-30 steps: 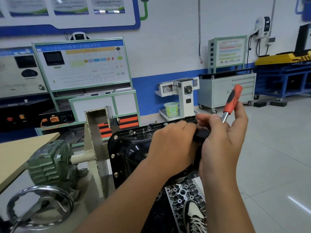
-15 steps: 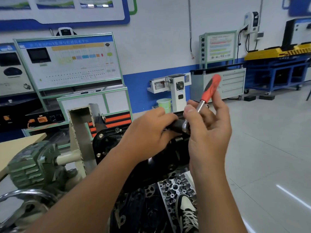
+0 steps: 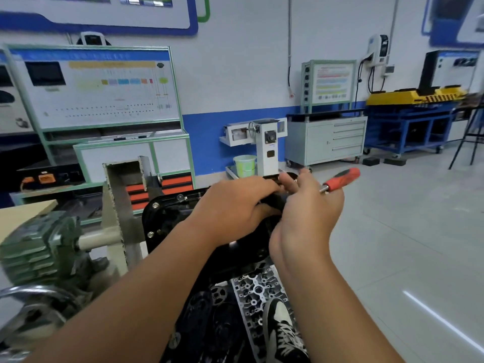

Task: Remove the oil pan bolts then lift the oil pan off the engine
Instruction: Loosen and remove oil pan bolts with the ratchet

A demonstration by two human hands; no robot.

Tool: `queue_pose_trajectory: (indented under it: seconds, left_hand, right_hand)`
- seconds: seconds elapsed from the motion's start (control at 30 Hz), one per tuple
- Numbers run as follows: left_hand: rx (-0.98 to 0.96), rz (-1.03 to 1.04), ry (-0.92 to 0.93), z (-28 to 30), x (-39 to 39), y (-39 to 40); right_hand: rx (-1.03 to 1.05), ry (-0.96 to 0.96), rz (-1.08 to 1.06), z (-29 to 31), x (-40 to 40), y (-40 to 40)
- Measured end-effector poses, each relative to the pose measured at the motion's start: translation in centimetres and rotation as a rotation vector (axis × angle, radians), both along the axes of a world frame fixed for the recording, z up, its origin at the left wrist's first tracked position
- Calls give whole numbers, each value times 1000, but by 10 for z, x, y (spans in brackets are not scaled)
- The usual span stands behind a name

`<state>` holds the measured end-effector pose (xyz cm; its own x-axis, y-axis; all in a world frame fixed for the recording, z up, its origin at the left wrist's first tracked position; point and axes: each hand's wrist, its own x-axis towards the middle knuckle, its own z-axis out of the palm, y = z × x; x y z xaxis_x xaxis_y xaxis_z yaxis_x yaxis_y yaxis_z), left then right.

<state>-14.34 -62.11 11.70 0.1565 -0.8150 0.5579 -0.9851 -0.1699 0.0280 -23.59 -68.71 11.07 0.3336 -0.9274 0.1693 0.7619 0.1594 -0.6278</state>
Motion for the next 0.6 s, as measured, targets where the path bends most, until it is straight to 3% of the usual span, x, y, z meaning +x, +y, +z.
queue_pose_trajectory:
  seconds: [0.07, 0.17, 0.2, 0.27, 0.37, 0.4, 0.43, 0.47, 0.53, 0.6]
  left_hand:
    - [-36, -3, 28, -1, 1, 0]
    - [2, 1, -8, -1, 8, 0]
    - [39, 5, -19, -2, 10, -1]
    - [38, -29, 11, -5, 11, -2]
    - [3, -49, 85, -5, 7, -5]
    - [5, -53, 84, -5, 6, -6]
    - [-3, -54, 89, -6, 7, -6]
    - [-13, -46, 80, -6, 9, -6]
    - [8, -50, -15, -7, 14, -6]
    - [94, -52, -46, -9, 18, -7]
  right_hand:
    - [-322, 152, -82, -4, -1, -3]
    - [-1003, 392, 29, -1, -9, -13]
    - [-1126, 454, 62, 2, -13, -14]
    - [-1010, 423, 32, 0, -13, -15]
    - [-214, 215, 36, 0, -10, -14]
    - [-153, 236, -1, 1, -9, -16]
    - [-269, 301, -49, 2, -10, -17]
    - [-515, 353, -53, 1, -10, -22]
    - [-988, 453, 111, 12, -16, -17]
    - [-1168, 583, 171, 17, -20, -14]
